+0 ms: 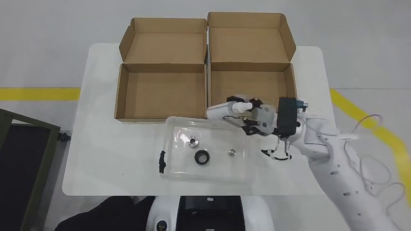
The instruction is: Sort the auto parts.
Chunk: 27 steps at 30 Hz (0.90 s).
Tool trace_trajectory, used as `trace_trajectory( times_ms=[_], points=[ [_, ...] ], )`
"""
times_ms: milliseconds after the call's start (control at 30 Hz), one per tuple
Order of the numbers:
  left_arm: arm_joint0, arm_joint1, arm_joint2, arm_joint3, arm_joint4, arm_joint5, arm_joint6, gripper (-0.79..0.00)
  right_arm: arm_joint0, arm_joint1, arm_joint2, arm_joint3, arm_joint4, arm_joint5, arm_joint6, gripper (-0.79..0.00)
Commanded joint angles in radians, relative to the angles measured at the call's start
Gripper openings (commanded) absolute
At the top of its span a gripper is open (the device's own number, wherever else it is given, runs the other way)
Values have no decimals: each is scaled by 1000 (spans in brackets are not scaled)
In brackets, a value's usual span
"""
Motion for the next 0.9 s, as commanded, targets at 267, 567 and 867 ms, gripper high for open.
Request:
trace_trajectory(
  times_ms=[267,567,867],
  points=[
    [0,0,0,0,0,0,0,0,54,-13,-44,106,-32,51,42,-785],
    [0,0,0,0,0,0,0,0,117,-27,-80,190,-59,127,109,-785],
    [0,0,0,0,0,0,0,0,164,-35,-95,236,-100,199,197,-785]
  ],
)
